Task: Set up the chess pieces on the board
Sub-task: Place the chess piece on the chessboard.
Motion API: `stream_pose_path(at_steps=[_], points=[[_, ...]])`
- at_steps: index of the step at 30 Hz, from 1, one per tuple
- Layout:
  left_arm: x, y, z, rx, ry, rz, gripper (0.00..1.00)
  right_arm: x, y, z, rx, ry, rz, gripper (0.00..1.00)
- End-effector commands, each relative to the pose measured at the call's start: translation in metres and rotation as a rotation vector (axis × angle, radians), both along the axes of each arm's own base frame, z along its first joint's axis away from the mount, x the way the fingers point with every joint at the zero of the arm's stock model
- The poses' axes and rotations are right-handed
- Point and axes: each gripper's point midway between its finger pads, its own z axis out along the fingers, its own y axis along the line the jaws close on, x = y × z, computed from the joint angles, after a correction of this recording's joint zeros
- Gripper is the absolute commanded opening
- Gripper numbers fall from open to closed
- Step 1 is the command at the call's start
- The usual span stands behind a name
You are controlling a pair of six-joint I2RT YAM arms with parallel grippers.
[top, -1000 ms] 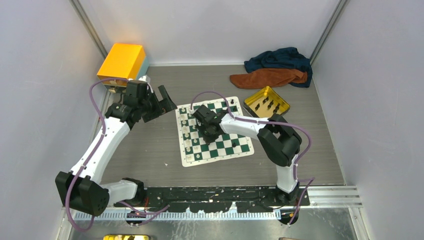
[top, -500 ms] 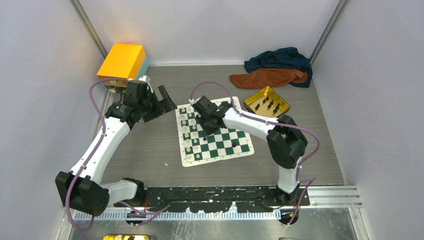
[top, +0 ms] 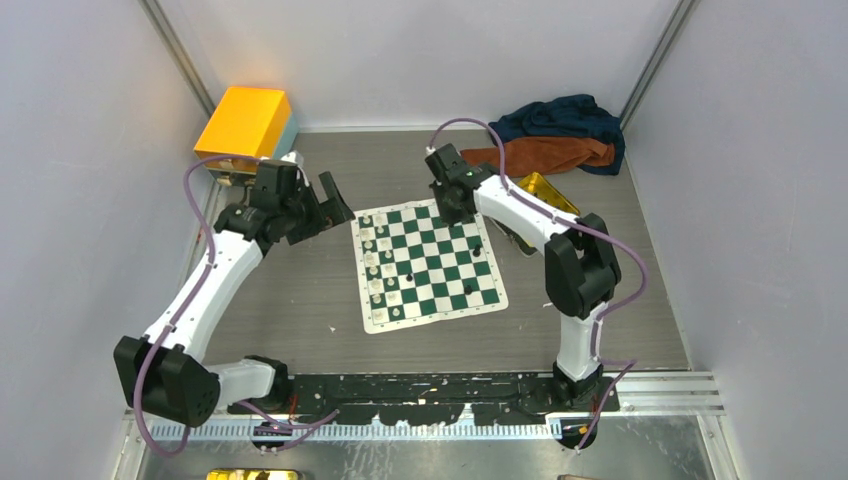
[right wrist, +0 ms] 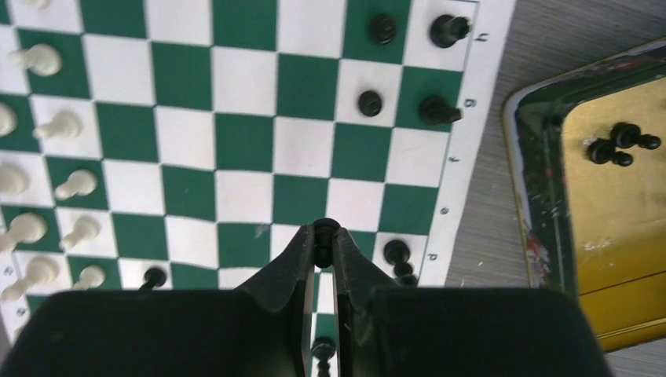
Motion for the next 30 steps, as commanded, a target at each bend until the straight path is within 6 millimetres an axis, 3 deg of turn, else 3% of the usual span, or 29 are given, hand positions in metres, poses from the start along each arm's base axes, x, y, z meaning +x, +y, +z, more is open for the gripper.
stream_pose_path(at_steps=[1,13,30], points=[[0.015,-0.004,0.020,-0.004,-0.076,-0.016,1.00,0.021,-0.010,-0.001,-0.010,0.003,-0.061,0.01],[0.025,-0.009,0.012,-0.004,-0.064,-0.030,1.00,0.035,-0.016,-0.041,-0.036,0.084,-0.092,0.01],[0.029,-0.012,0.005,-0.004,-0.052,-0.044,1.00,0.046,-0.017,-0.056,-0.025,0.091,-0.109,0.01]])
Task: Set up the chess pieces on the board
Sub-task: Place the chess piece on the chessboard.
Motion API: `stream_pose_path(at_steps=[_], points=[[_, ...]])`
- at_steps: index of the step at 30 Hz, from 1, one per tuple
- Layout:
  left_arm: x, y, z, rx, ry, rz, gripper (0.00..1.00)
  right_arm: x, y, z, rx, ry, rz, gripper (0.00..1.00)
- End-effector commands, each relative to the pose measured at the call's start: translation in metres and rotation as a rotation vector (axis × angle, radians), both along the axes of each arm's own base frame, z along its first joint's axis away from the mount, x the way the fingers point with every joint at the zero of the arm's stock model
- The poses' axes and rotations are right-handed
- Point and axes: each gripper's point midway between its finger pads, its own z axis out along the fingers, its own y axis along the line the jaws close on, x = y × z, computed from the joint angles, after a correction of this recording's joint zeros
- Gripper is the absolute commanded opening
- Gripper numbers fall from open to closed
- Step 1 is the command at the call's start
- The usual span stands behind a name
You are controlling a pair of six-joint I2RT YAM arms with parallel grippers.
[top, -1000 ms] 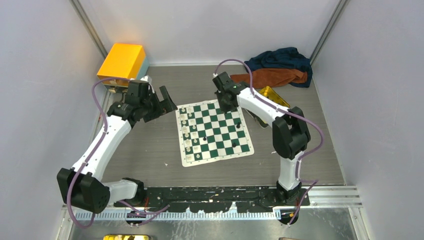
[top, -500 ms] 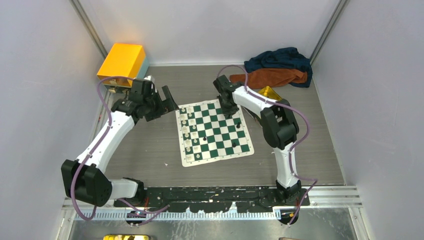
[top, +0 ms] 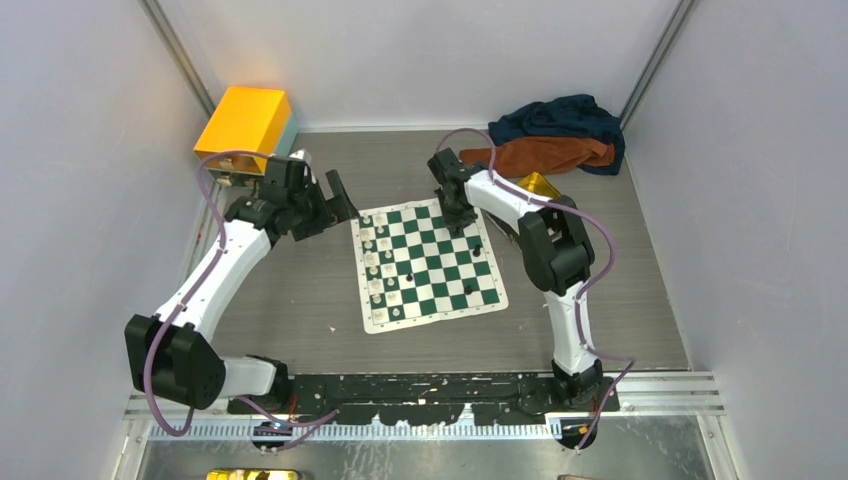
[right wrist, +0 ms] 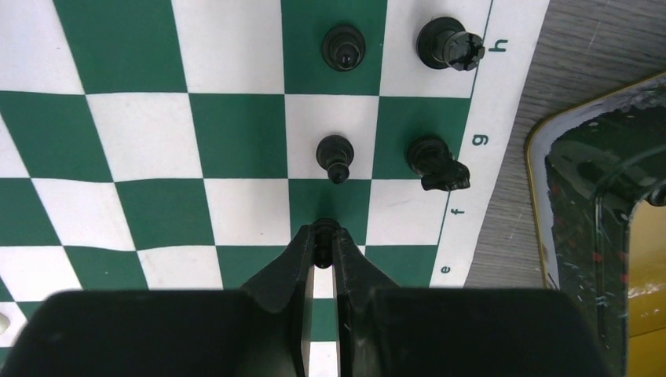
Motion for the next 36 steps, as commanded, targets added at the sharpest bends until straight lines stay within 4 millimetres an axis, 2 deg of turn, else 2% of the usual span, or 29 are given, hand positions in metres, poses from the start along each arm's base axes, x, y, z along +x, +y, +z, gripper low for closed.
stream_pose_path(at_steps=[1,11,17,23,30,36], points=[[0.013,-0.005,0.023,-0.011,-0.086,-0.026,1.00,0.016,0.007,0.012,0.038,-0.052,-0.014,0.01],[0.013,-0.005,0.022,-0.010,-0.085,-0.027,1.00,0.015,0.006,0.008,0.038,-0.042,-0.015,0.03],[0.012,-0.005,0.021,-0.011,-0.083,-0.029,1.00,0.014,0.005,0.009,0.040,-0.043,-0.014,0.19],[0.011,-0.006,0.022,-0.015,-0.083,-0.030,1.00,0.015,0.004,0.013,0.038,-0.054,-0.017,0.31],[0.010,-0.006,0.023,-0.023,-0.085,-0.028,1.00,0.016,0.002,0.022,0.034,-0.075,-0.020,0.33],[0.010,-0.007,0.027,-0.030,-0.091,-0.027,1.00,0.017,-0.002,0.042,0.034,-0.114,-0.031,0.33]])
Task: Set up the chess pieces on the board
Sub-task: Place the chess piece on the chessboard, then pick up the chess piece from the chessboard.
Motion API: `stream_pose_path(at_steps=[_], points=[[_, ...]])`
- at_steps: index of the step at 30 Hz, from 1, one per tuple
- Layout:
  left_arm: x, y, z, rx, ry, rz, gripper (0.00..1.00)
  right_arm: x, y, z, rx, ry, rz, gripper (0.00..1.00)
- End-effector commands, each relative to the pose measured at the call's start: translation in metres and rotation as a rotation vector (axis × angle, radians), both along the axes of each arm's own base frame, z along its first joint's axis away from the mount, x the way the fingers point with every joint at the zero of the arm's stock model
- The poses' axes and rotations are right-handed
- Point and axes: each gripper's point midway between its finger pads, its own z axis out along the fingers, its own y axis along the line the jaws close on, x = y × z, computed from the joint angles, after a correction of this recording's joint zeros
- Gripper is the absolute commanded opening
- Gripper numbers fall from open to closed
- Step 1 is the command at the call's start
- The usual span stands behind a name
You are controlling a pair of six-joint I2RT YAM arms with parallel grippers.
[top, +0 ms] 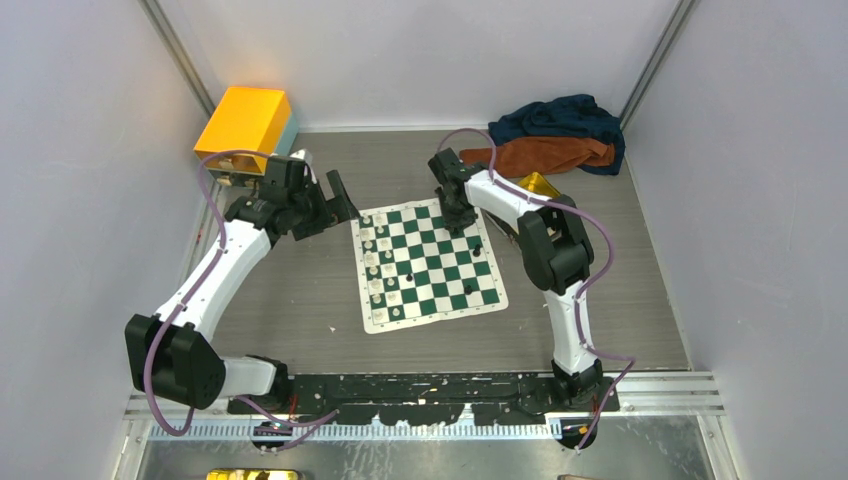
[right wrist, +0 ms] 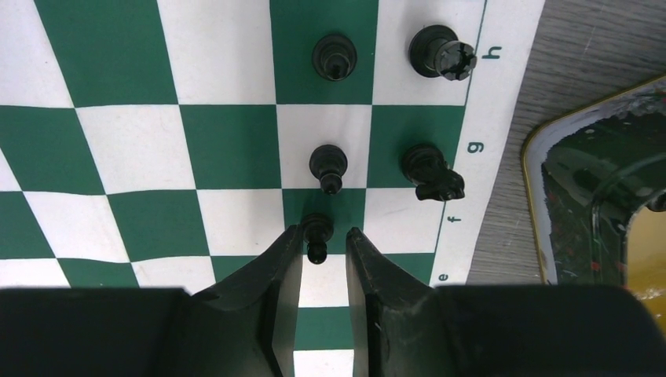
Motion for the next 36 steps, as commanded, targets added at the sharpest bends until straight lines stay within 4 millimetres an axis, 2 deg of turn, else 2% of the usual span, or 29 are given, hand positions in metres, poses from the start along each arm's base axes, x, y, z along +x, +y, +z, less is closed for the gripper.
stream_pose_path(at_steps=[1,7,13,16,25,36], points=[[0.010,-0.006,0.028,-0.037,-0.089,-0.011,1.00,0.013,-0.001,0.053,0.033,-0.126,-0.024,0.33],[0.010,-0.007,0.032,-0.045,-0.099,-0.004,1.00,0.003,0.004,0.089,0.034,-0.209,-0.001,0.33],[0.008,-0.005,0.033,-0.044,-0.101,0.005,1.00,-0.032,0.028,0.101,0.047,-0.223,0.101,0.33],[0.006,-0.002,0.036,-0.041,-0.111,0.014,1.00,-0.055,0.048,0.101,0.099,-0.206,0.168,0.34],[-0.002,0.006,0.038,-0.023,-0.126,0.040,1.00,-0.111,0.095,0.074,0.185,-0.127,0.329,0.38],[-0.009,0.011,0.038,-0.008,-0.128,0.043,1.00,-0.126,0.123,0.054,0.210,-0.082,0.383,0.41]])
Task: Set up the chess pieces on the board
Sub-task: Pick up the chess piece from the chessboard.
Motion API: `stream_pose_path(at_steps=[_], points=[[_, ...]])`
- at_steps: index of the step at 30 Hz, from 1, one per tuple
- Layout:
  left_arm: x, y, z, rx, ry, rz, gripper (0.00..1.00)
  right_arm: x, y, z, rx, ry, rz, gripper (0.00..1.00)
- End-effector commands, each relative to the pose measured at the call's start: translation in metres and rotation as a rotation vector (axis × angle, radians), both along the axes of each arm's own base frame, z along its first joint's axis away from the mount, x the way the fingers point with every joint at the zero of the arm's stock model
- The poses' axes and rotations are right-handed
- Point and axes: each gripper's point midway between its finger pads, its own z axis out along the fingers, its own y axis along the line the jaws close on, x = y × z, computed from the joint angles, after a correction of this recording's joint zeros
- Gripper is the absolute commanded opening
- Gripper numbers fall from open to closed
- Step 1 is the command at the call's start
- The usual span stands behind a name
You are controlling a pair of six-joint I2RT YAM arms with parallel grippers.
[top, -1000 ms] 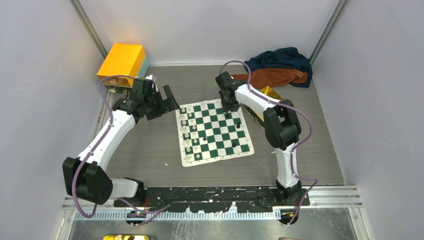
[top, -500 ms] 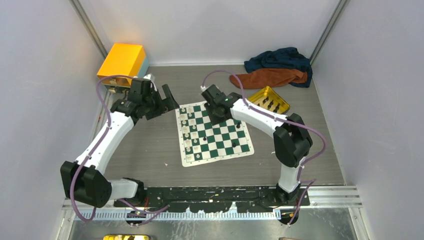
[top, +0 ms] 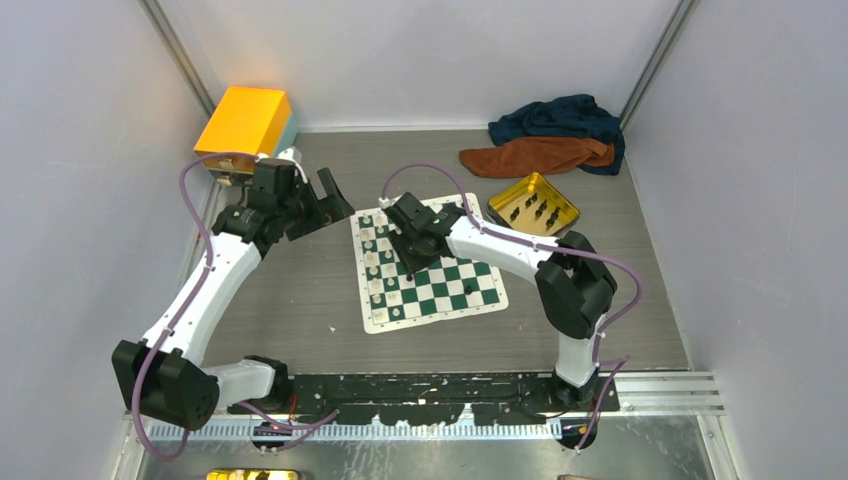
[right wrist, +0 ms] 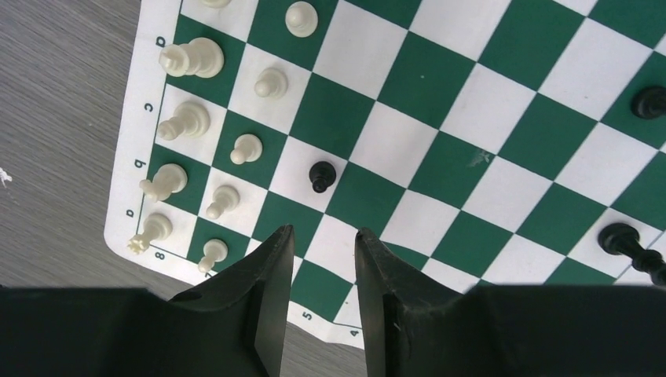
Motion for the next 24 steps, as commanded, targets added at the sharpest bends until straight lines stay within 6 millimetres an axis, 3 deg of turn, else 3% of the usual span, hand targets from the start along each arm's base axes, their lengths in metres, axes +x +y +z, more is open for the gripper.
stream_pose_path(at_steps=[1,11,24], points=[[-0.001,0.004,0.011,0.011,-0.047,0.007,1.00,0.004,0.020,0.002,0.053,-0.012,0.012,0.41],[-0.005,0.008,0.011,0.034,-0.049,0.002,1.00,0.006,0.027,-0.018,0.044,0.016,0.016,0.41],[-0.004,0.008,0.008,0.045,-0.046,-0.005,1.00,0.010,0.035,-0.030,0.035,0.028,0.026,0.40]])
